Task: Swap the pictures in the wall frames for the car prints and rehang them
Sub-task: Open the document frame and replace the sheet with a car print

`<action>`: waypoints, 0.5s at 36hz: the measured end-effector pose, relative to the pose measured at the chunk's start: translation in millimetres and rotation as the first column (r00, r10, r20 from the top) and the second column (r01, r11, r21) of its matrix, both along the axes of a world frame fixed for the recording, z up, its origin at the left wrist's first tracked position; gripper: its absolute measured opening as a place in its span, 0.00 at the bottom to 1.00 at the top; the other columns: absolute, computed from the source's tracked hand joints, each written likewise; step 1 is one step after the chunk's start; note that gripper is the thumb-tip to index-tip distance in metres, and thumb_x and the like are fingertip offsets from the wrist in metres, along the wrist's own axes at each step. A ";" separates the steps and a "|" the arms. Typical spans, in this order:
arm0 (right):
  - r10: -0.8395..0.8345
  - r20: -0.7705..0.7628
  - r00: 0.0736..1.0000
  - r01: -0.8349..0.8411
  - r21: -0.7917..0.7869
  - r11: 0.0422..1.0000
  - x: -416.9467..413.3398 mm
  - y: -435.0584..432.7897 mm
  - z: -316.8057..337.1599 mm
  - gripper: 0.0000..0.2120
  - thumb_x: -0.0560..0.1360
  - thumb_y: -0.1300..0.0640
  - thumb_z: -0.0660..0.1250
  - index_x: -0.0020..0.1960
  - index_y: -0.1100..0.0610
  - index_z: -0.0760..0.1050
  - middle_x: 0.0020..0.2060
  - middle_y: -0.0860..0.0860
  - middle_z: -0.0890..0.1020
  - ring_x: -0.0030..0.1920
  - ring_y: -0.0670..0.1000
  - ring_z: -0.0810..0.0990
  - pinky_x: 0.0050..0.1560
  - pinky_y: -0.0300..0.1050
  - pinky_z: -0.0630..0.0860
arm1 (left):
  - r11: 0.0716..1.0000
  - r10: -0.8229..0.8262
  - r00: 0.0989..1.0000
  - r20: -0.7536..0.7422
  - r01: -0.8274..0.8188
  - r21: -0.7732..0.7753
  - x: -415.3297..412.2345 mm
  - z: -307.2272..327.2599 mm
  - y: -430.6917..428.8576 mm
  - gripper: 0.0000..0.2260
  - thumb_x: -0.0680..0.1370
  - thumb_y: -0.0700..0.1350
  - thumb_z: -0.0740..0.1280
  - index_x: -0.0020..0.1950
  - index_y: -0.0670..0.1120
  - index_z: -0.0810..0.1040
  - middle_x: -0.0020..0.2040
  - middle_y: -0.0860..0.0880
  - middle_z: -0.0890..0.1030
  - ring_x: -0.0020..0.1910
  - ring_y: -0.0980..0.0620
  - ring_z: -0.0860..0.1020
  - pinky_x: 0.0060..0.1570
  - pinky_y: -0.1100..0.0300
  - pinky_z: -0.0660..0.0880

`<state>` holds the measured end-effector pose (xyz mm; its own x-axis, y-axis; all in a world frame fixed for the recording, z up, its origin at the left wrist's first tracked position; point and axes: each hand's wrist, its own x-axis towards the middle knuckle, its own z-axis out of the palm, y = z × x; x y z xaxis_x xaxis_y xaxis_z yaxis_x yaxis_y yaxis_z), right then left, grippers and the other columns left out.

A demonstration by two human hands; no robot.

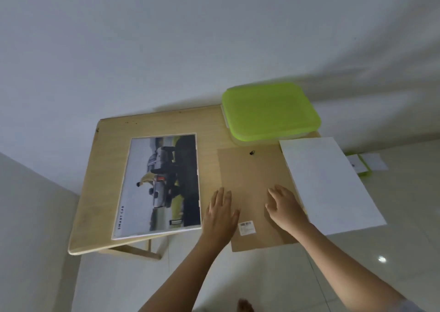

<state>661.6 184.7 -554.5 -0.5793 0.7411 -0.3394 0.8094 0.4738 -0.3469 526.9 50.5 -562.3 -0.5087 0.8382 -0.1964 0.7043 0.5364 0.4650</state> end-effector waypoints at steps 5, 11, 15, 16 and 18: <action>0.096 0.004 0.995 -0.096 0.039 0.995 11.7 -2.3 -5.9 0.26 0.79 0.52 0.57 0.74 0.56 0.55 0.76 0.52 0.52 0.75 0.52 0.49 0.72 0.46 0.54 | 0.992 -0.007 0.998 -0.063 -0.001 -0.126 24.3 -18.6 -0.2 0.28 0.81 0.54 0.52 0.76 0.44 0.47 0.77 0.45 0.47 0.76 0.47 0.47 0.73 0.54 0.49; 0.150 -0.022 0.988 -0.146 0.139 0.980 15.2 -17.4 -17.8 0.25 0.79 0.51 0.56 0.74 0.57 0.56 0.75 0.54 0.54 0.75 0.54 0.51 0.73 0.45 0.51 | 0.991 0.072 0.997 -0.012 -0.073 -0.113 33.2 -17.4 -13.1 0.29 0.81 0.52 0.53 0.76 0.42 0.44 0.77 0.46 0.44 0.76 0.49 0.44 0.73 0.57 0.47; 0.165 -0.056 0.985 -0.155 0.143 0.978 16.9 -26.6 -23.4 0.26 0.78 0.51 0.56 0.74 0.56 0.57 0.75 0.54 0.55 0.75 0.54 0.52 0.72 0.45 0.53 | 0.984 0.145 0.989 -0.003 -0.144 -0.108 39.9 -16.7 -22.8 0.29 0.81 0.51 0.55 0.76 0.41 0.46 0.77 0.46 0.45 0.76 0.49 0.45 0.72 0.56 0.53; 0.170 -0.063 0.983 -0.160 0.138 0.977 17.4 -26.1 -24.1 0.25 0.78 0.51 0.57 0.74 0.55 0.57 0.75 0.53 0.55 0.75 0.54 0.52 0.72 0.45 0.54 | 0.979 0.179 0.984 0.019 -0.176 -0.105 41.7 -15.5 -24.7 0.29 0.81 0.50 0.55 0.76 0.42 0.47 0.77 0.47 0.46 0.76 0.48 0.46 0.72 0.56 0.55; 0.179 -0.087 0.980 -0.168 0.123 0.978 18.2 -22.7 -24.3 0.25 0.78 0.52 0.57 0.73 0.55 0.58 0.75 0.52 0.56 0.75 0.53 0.53 0.71 0.45 0.56 | 0.965 0.251 0.967 0.050 -0.246 -0.089 46.1 -13.1 -27.9 0.27 0.80 0.50 0.57 0.75 0.43 0.51 0.76 0.47 0.50 0.74 0.47 0.51 0.70 0.55 0.59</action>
